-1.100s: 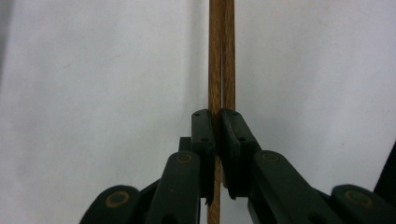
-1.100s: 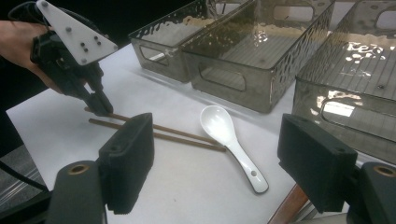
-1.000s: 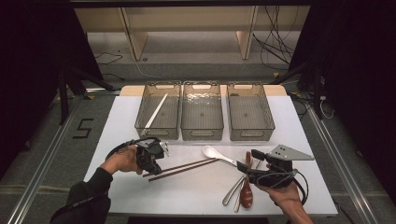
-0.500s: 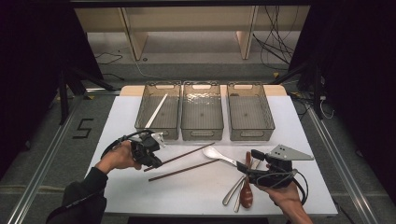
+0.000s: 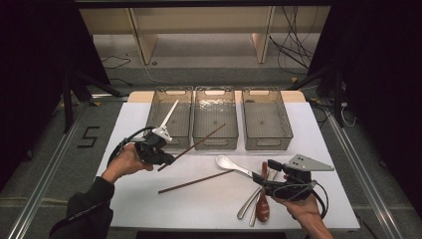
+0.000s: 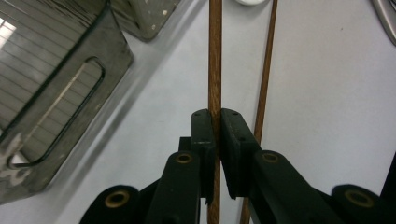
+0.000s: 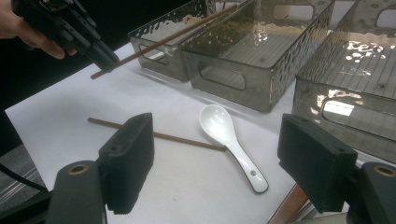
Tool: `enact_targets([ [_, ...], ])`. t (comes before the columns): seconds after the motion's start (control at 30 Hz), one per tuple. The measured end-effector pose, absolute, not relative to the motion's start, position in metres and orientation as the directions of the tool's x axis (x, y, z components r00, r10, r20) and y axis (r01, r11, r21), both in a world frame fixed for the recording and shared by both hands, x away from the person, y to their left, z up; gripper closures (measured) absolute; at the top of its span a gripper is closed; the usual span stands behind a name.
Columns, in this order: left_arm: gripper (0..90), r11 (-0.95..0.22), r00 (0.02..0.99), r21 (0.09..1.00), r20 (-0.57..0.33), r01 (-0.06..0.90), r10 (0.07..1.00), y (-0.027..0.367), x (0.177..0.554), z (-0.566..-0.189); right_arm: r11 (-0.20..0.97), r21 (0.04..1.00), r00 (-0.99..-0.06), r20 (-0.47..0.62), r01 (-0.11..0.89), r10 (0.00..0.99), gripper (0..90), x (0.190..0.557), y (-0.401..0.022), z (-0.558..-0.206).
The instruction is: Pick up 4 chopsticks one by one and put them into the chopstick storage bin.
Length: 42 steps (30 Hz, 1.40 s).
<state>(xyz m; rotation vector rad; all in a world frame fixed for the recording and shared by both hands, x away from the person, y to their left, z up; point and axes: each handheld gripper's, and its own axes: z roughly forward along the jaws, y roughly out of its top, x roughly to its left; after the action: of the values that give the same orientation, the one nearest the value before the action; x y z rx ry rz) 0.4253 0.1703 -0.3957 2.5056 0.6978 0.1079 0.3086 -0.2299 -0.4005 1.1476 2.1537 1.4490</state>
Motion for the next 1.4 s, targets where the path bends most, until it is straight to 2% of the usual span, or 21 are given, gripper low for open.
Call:
enact_targets([
  [0.93,83.7,-0.562,0.761,0.625,-0.079,0.541,0.644,0.184,0.455,-0.369,0.166,0.878,-0.634,0.183,0.450,0.752,28.0,0.309,-0.230,-0.401],
  [1.4,83.7,-0.492,0.700,0.646,-0.093,0.583,0.708,0.191,0.487,-0.363,0.160,0.877,-0.631,0.190,0.454,0.752,28.0,0.309,-0.231,-0.401],
])
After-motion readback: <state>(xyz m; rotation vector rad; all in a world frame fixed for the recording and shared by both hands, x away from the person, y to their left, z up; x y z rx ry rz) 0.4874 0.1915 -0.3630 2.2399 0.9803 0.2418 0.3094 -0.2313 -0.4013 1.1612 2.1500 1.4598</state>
